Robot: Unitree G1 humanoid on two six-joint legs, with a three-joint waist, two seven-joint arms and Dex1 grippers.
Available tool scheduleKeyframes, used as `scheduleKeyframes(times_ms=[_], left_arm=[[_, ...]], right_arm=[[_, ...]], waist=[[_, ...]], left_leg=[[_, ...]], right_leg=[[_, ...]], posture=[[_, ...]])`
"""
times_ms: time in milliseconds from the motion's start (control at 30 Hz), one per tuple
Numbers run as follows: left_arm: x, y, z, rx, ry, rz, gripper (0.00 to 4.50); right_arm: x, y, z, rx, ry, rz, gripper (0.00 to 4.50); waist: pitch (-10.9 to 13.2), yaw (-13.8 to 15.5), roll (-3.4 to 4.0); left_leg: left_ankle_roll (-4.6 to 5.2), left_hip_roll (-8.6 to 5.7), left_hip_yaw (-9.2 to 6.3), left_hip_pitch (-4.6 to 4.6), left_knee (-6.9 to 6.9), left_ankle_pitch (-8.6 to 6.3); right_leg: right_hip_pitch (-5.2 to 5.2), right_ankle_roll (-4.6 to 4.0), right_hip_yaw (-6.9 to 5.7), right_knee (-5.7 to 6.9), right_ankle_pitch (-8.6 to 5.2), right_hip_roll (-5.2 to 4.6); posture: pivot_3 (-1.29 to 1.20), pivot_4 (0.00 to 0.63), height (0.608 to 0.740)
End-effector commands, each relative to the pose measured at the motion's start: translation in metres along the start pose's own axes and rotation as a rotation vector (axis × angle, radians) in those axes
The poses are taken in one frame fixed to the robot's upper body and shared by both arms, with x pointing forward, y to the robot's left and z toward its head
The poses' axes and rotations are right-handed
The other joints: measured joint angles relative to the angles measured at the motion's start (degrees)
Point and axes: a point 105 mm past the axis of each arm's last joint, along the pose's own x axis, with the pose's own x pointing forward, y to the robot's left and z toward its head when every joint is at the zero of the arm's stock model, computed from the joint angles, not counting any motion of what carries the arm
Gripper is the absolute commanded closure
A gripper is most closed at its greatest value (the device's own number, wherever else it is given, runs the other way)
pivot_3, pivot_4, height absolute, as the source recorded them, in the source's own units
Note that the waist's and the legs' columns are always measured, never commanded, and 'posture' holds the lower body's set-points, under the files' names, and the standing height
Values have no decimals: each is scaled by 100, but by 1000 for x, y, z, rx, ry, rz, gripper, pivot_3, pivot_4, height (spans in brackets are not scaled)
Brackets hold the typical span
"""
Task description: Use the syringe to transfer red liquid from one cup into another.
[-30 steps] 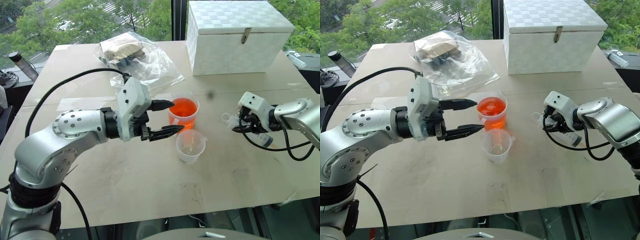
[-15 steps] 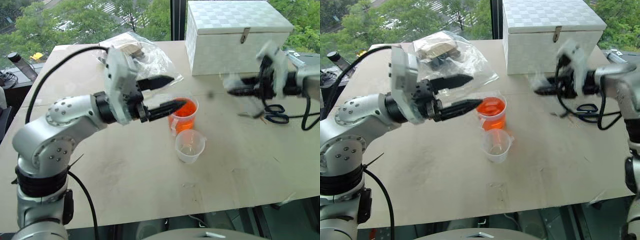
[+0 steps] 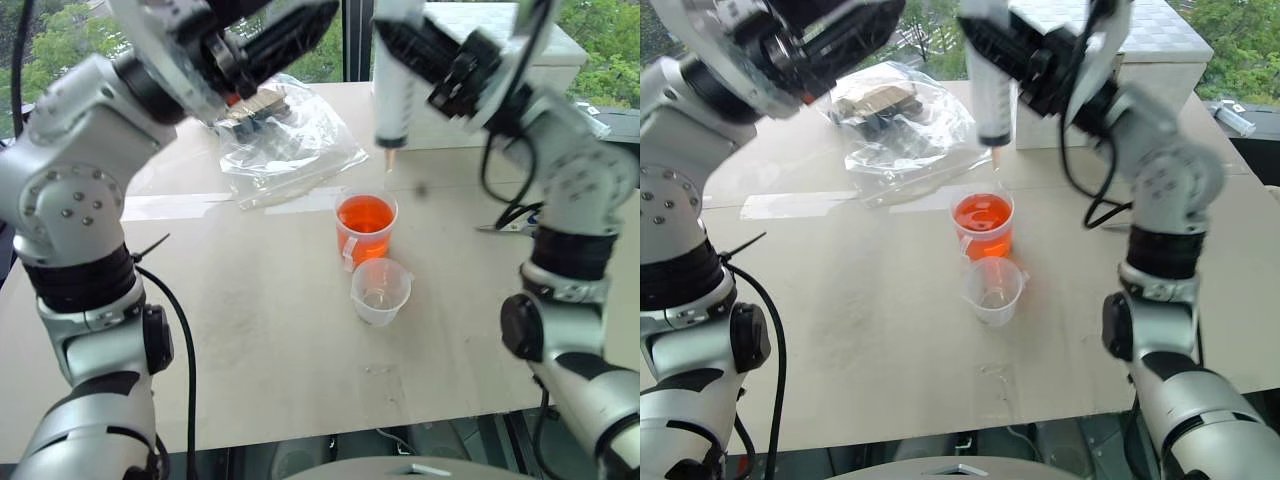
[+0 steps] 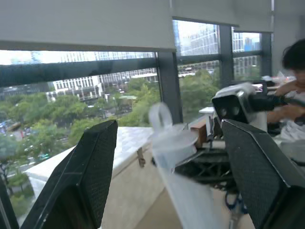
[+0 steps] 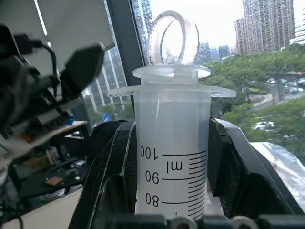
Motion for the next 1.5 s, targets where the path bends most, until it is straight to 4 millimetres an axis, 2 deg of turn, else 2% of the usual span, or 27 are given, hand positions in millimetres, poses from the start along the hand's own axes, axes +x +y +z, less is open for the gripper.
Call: scheduleKeyframes(times_ms=[33,300,500,767,900,967,1000,1033,1167,1233,1500], left_arm=[[-2,8,0,3,31,10,994],[0,9,-25,10,126,-30,994],[4,9,-47,31,198,-64,994],[15,-3,-76,-39,251,-156,994],[20,-7,-82,-49,250,-179,994],[23,-4,-84,-52,230,-161,1494],[25,-3,-85,-54,224,-155,1578],[26,-4,-86,-55,221,-157,2132],[27,-5,-87,-72,210,-170,3828],[26,-6,-88,-77,212,-175,4470],[27,-6,-89,-84,215,-181,4470]], right_arm=[[3,17,6,-124,-83,48,2986],[-5,21,-43,-179,-83,47,2986],[-12,16,-64,-195,-79,29,2986],[-18,12,-79,-256,-53,32,2986],[-18,13,-80,-267,-59,38,2986],[-18,15,-81,-272,-55,48,2986],[-19,16,-82,-274,-54,52,2986],[-19,16,-82,-276,-53,54,2986],[-20,16,-82,-281,-52,55,2986],[-20,16,-82,-283,-51,53,2986],[-22,15,-86,-266,-38,39,2986]], waist=[[1,-12,1],[1,-50,1],[1,-94,1],[1,-96,1],[1,-104,1],[1,-105,2],[1,-105,1],[1,-104,1],[1,-105,1],[1,-105,1],[1,-107,1]], left_leg=[[-2,0,-1,0,0,1],[-10,1,-6,1,1,6],[-12,1,-7,4,0,7],[-12,1,-7,4,1,7],[-12,1,-7,3,1,7],[-12,2,-7,4,1,7],[-12,3,-7,4,1,7],[-12,2,-7,5,1,7],[-12,2,-7,3,2,7],[-12,2,-7,3,3,7],[-12,3,-8,4,3,7]], right_leg=[[-2,0,0,0,0,1],[-2,0,-2,0,0,4],[-1,0,-1,0,0,5],[-1,0,-1,0,0,3],[-1,0,1,0,0,3],[-1,0,3,0,0,-2],[-1,0,3,0,0,-5],[-1,0,2,0,0,-5],[-1,0,4,0,0,-14],[-1,0,3,0,0,-15],[-1,0,3,0,0,-14]], posture=[[0,150,740],[0,150,740],[0,150,740],[0,150,740],[0,150,740],[0,150,740],[0,150,740],[0,150,740],[0,150,740],[0,150,740],[0,150,740]])
